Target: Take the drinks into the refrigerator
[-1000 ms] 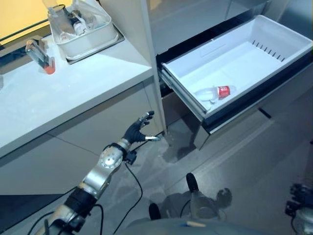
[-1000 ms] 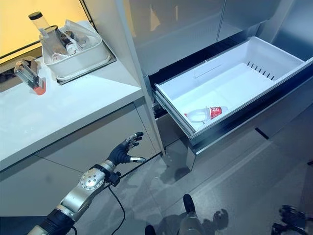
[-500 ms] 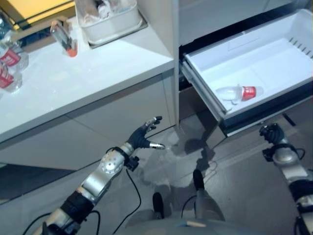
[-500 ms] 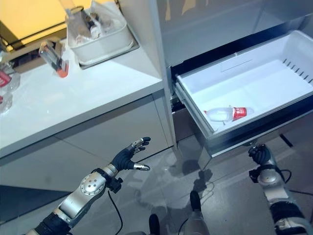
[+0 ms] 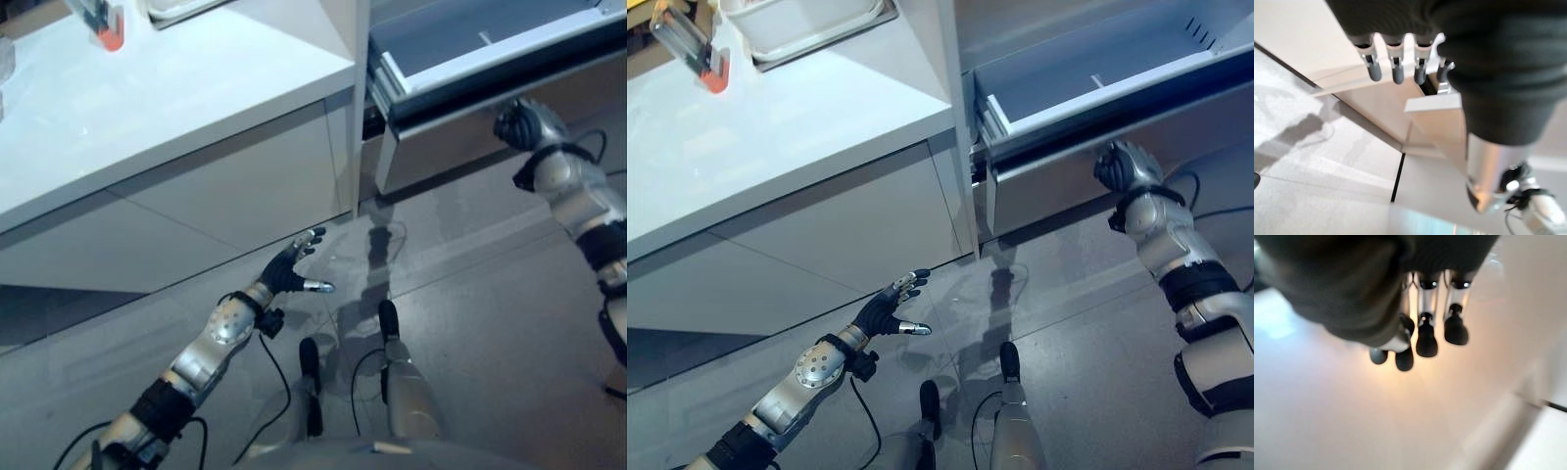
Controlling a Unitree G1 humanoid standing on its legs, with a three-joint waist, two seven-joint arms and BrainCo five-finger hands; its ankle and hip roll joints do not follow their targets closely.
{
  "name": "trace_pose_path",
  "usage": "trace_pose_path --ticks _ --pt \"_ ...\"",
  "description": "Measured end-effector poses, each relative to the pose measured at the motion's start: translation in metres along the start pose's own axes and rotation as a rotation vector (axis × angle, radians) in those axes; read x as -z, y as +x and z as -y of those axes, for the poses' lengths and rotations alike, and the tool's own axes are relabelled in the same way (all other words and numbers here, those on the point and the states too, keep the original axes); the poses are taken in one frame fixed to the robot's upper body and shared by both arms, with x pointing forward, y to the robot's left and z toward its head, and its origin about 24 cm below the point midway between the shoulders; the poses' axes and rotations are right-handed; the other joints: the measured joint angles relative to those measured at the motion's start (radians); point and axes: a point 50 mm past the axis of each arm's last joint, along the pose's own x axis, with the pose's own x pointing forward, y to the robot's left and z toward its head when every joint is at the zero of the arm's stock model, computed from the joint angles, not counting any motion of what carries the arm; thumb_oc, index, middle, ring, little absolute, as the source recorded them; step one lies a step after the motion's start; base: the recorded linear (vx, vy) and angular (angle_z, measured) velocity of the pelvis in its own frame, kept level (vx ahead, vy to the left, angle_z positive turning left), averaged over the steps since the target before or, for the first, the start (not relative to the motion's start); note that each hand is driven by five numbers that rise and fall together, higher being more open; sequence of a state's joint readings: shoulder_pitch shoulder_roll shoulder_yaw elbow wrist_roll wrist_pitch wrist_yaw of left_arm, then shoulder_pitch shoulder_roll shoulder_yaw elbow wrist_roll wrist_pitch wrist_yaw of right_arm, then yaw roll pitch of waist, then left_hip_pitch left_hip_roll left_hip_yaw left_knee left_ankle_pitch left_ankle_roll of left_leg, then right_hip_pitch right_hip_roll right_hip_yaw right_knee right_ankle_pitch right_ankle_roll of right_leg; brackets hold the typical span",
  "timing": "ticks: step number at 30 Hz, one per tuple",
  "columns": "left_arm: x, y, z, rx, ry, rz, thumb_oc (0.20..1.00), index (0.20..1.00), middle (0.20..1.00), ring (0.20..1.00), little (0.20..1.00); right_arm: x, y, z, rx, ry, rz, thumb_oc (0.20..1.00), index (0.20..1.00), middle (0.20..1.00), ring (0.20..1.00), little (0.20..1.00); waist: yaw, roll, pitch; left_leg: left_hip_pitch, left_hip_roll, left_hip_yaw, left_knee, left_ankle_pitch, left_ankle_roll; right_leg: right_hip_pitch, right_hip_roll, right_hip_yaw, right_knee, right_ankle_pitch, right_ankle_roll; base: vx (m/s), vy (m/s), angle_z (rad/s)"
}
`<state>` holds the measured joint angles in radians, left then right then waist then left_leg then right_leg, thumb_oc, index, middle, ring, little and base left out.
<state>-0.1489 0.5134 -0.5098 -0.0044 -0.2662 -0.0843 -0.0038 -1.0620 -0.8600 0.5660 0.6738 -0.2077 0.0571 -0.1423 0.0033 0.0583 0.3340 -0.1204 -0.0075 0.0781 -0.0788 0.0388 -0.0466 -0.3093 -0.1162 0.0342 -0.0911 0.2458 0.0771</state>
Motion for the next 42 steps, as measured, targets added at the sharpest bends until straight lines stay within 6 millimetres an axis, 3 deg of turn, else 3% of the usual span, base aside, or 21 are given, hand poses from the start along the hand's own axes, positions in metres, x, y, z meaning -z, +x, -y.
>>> trace_pose_path --ticks 6,10,14,15,16,18,21,22,23,24,25,28,30,31,34,35,37,42 --pt "-0.002 0.004 -0.013 -0.068 0.026 0.005 1.000 1.000 1.000 1.000 1.000 -0.043 0.013 0.000 0.022 0.001 0.122 0.200 0.200 0.200 0.200 0.200 0.053 -0.034 0.021 -0.015 0.003 -0.030 0.007 0.003 -0.005 0.002 -0.003 -0.036 0.000 0.000 -0.001 -0.01 0.002 0.13" --pt "-0.001 0.004 -0.015 -0.081 0.039 -0.002 1.000 1.000 1.000 1.000 1.000 -0.049 0.013 -0.006 0.020 0.014 0.130 0.200 0.200 0.200 0.200 0.200 0.069 -0.058 0.035 -0.016 -0.001 -0.035 0.010 0.003 -0.005 0.005 -0.008 -0.044 0.000 0.000 -0.001 -0.01 0.013 0.07" --pt "-0.003 0.005 -0.016 -0.086 0.042 0.005 1.000 1.000 1.000 1.000 1.000 -0.042 0.011 -0.013 0.006 0.015 0.111 0.200 0.200 0.200 0.200 0.200 0.066 -0.061 0.037 -0.015 -0.008 -0.035 0.011 0.004 -0.003 0.007 -0.014 -0.045 0.000 0.000 -0.001 0.00 0.005 0.01" --pt "-0.003 0.005 -0.016 -0.087 0.043 0.006 1.000 1.000 1.000 1.000 1.000 -0.040 0.009 -0.016 -0.001 0.016 0.105 0.536 0.536 0.536 0.536 0.536 0.065 -0.061 0.037 -0.015 -0.008 -0.035 0.011 0.004 -0.003 0.007 -0.014 -0.045 0.000 0.000 -0.001 0.00 0.000 0.00" --pt "-0.004 0.006 -0.017 -0.089 0.043 0.010 1.000 1.000 1.000 1.000 1.000 -0.034 0.007 -0.021 -0.010 0.021 0.089 1.000 1.000 1.000 1.000 1.000 0.066 -0.061 0.037 -0.014 -0.008 -0.035 0.012 0.004 -0.003 0.008 -0.014 -0.045 0.000 0.000 -0.001 0.00 0.000 0.00" --pt "-0.004 0.007 -0.016 -0.090 0.040 0.013 1.000 1.000 1.000 1.000 1.000 -0.020 0.000 -0.033 -0.035 0.061 0.045 1.000 1.000 1.000 1.000 1.000 0.066 -0.062 0.037 -0.013 -0.008 -0.036 0.015 0.003 -0.003 0.011 -0.014 -0.045 0.000 0.000 -0.001 0.00 0.000 0.00" --pt "0.007 0.009 -0.014 -0.119 -0.006 -0.025 1.000 1.000 1.000 1.000 1.000 0.019 -0.033 -0.074 -0.093 0.233 -0.095 1.000 1.000 1.000 1.000 1.000 0.060 -0.063 0.038 -0.002 -0.007 -0.036 0.019 0.003 -0.003 0.025 -0.013 -0.045 0.000 -0.002 -0.001 0.01 -0.013 0.00" --pt "0.014 0.007 -0.015 -0.151 -0.041 -0.047 1.000 1.000 1.000 1.000 1.000 0.033 -0.053 -0.099 -0.101 0.393 -0.188 1.000 1.000 1.000 1.000 1.000 0.065 -0.065 0.038 0.015 -0.005 -0.037 0.016 0.002 -0.003 0.041 -0.012 -0.046 0.000 -0.006 -0.003 0.03 -0.024 -0.04" --pt "0.020 0.004 -0.015 -0.167 -0.056 -0.070 1.000 1.000 1.000 1.000 1.000 0.041 -0.067 -0.117 -0.140 0.428 -0.244 1.000 1.000 1.000 1.000 1.000 0.056 -0.066 0.038 0.022 -0.004 -0.035 0.014 0.001 -0.004 0.045 -0.010 -0.045 0.000 -0.008 -0.002 0.05 -0.044 0.00" --pt "0.031 -0.001 -0.016 -0.196 -0.085 -0.115 1.000 1.000 1.000 1.000 1.000 0.053 -0.098 -0.150 -0.213 0.486 -0.335 1.000 1.000 1.000 1.000 1.000 0.047 -0.067 0.039 0.035 -0.002 -0.037 0.014 -0.002 -0.004 0.061 -0.010 -0.047 0.000 -0.012 -0.004 0.07 -0.060 -0.03" --pt "0.040 -0.007 -0.017 -0.214 -0.098 -0.151 1.000 1.000 1.000 1.000 1.000 0.060 -0.119 -0.169 -0.289 0.485 -0.388 1.000 1.000 1.000 1.000 1.000 0.034 -0.068 0.040 0.043 -0.002 -0.035 0.010 -0.002 -0.004 0.064 -0.008 -0.046 0.000 -0.014 -0.003 0.07 -0.060 -0.03" --pt "0.059 -0.018 -0.025 -0.310 -0.154 -0.224 1.000 1.000 1.000 1.000 1.000 0.086 -0.184 -0.208 -0.383 0.561 -0.604 1.000 1.000 1.000 1.000 1.000 0.027 -0.068 0.040 0.081 0.005 -0.031 0.003 -0.005 -0.007 0.096 -0.002 -0.046 0.000 -0.021 -0.005 0.08 -0.045 -0.03" --pt "0.087 -0.034 -0.029 -0.388 -0.212 -0.342 1.000 1.000 1.000 1.000 1.000 0.096 -0.237 -0.237 -0.472 0.606 -0.773 1.000 1.000 1.000 1.000 1.000 0.007 -0.074 0.035 0.126 0.015 -0.032 -0.004 -0.016 -0.005 0.137 0.006 -0.051 -0.001 -0.042 -0.004 0.09 -0.049 -0.01" --pt "0.091 -0.037 -0.030 -0.398 -0.216 -0.365 1.000 1.000 1.000 1.000 1.000 0.097 -0.248 -0.242 -0.497 0.608 -0.803 1.000 1.000 1.000 1.000 1.000 0.006 -0.076 0.034 0.132 0.017 -0.030 -0.005 -0.018 -0.005 0.143 0.007 -0.050 -0.001 -0.043 -0.004 0.08 -0.042 -0.05" --pt "0.127 -0.057 -0.025 -0.467 -0.281 -0.540 1.000 1.000 1.000 1.000 1.000 0.100 -0.305 -0.265 -0.593 0.662 -1.001 1.000 1.000 1.000 1.000 1.000 -0.014 -0.081 0.009 0.156 0.023 -0.030 -0.008 -0.023 -0.007 0.166 0.013 -0.051 -0.001 -0.053 -0.008 0.11 -0.044 -0.02" --pt "0.148 -0.068 -0.017 -0.510 -0.348 -0.651 1.000 1.000 1.000 1.000 1.000 0.097 -0.324 -0.274 -0.645 0.676 -1.069 1.000 1.000 1.000 1.000 1.000 -0.017 -0.080 -0.024 0.169 0.030 -0.026 -0.008 -0.029 -0.007 0.177 0.015 -0.050 -0.001 -0.059 -0.008 0.05 -0.030 -0.06" --pt "0.171 -0.086 -0.002 -0.516 -0.389 -0.803 1.000 1.000 1.000 1.000 1.000 0.095 -0.351 -0.282 -0.709 0.673 -1.152 1.000 1.000 1.000 1.000 1.000 -0.019 -0.081 -0.062 0.189 0.035 -0.024 -0.008 -0.031 -0.008 0.196 0.019 -0.049 -0.001 -0.065 -0.006 0.10 -0.035 -0.03" --pt "0.206 -0.139 0.025 -0.512 -0.407 -1.127 1.000 1.000 1.000 1.000 1.000 0.081 -0.395 -0.296 -0.884 0.643 -1.243 1.000 1.000 1.000 1.000 1.000 -0.015 -0.087 -0.172 0.237 0.048 -0.024 -0.009 -0.049 -0.012 0.244 0.030 -0.054 -0.006 -0.086 -0.008 0.12 -0.039 0.00"
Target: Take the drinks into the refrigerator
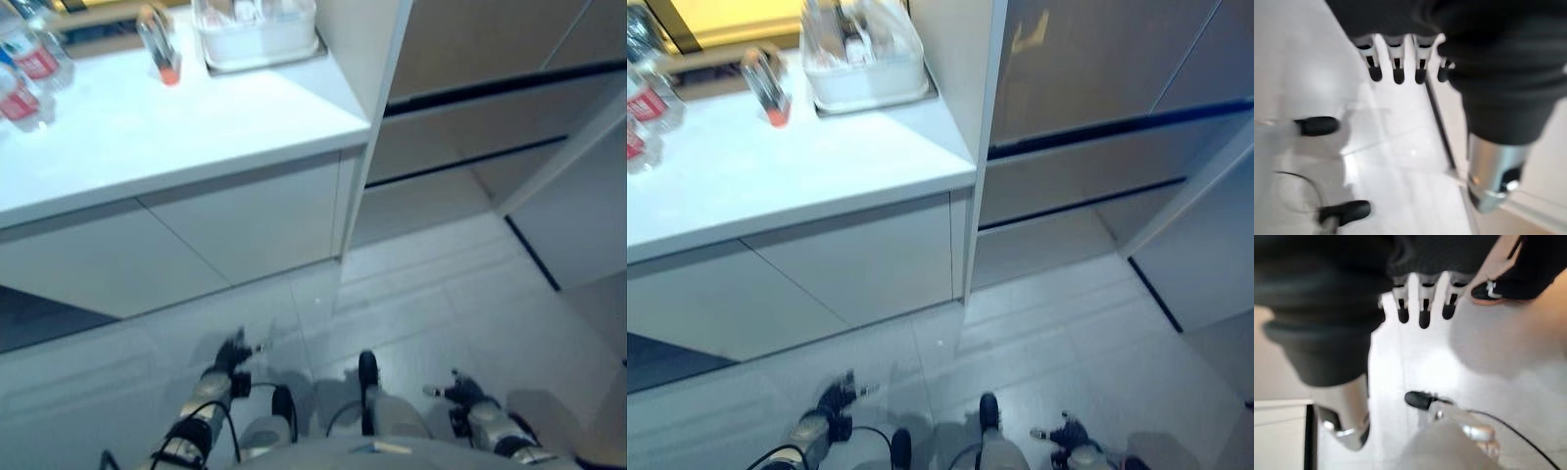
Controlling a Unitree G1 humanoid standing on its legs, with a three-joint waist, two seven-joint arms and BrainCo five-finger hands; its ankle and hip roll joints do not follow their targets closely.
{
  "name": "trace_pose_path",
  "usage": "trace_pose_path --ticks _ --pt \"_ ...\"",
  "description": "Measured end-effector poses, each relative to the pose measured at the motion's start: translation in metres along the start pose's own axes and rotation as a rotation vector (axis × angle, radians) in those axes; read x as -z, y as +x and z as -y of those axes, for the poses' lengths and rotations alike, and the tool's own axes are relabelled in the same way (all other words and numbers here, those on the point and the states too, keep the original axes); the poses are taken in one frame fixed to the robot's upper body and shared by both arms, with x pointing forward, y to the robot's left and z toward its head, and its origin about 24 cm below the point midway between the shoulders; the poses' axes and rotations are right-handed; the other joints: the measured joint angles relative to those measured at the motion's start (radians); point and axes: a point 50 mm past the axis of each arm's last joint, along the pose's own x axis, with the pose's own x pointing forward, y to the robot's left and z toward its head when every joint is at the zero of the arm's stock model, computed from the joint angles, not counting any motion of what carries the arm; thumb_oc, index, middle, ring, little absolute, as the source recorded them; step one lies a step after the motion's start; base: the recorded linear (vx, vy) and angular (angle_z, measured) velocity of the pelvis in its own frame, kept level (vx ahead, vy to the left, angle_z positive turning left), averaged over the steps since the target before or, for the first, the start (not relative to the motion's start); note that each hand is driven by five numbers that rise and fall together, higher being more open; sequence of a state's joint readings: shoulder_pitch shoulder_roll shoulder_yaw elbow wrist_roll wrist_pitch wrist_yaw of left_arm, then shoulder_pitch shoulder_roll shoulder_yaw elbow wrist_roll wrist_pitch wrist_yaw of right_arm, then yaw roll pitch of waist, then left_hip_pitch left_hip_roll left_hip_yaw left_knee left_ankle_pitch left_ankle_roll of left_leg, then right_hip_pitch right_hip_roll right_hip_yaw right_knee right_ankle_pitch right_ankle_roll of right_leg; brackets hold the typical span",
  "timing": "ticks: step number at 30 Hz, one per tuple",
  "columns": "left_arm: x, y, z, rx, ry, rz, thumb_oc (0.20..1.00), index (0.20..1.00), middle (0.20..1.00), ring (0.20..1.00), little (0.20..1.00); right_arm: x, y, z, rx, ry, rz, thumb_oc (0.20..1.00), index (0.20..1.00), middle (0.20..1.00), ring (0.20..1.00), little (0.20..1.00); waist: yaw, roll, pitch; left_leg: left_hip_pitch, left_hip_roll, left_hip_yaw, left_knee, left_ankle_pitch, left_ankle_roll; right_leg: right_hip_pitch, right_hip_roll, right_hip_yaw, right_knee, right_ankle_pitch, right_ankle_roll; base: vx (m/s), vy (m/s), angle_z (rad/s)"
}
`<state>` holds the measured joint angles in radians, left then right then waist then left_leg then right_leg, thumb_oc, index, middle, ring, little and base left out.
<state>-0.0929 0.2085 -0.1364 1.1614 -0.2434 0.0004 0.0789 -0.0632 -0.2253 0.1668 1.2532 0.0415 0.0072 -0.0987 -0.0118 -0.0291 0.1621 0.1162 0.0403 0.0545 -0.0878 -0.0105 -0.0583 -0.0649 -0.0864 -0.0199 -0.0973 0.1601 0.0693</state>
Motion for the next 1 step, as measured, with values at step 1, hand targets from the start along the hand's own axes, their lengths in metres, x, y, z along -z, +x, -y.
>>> trace_pose_path --ticks 1 --pt "0.0104 -0.0007 -0.0031 -0.014 0.011 -0.047 1.000 1.000 1.000 1.000 1.000 0.0077 -0.0011 -0.0055 -0.019 -0.010 -0.025 1.000 1.000 1.000 1.000 1.000 -0.002 -0.001 -0.014 0.012 0.002 0.002 0.000 -0.005 0.003 0.011 0.002 0.000 0.000 -0.005 -0.004 0.11 -0.037 0.00"
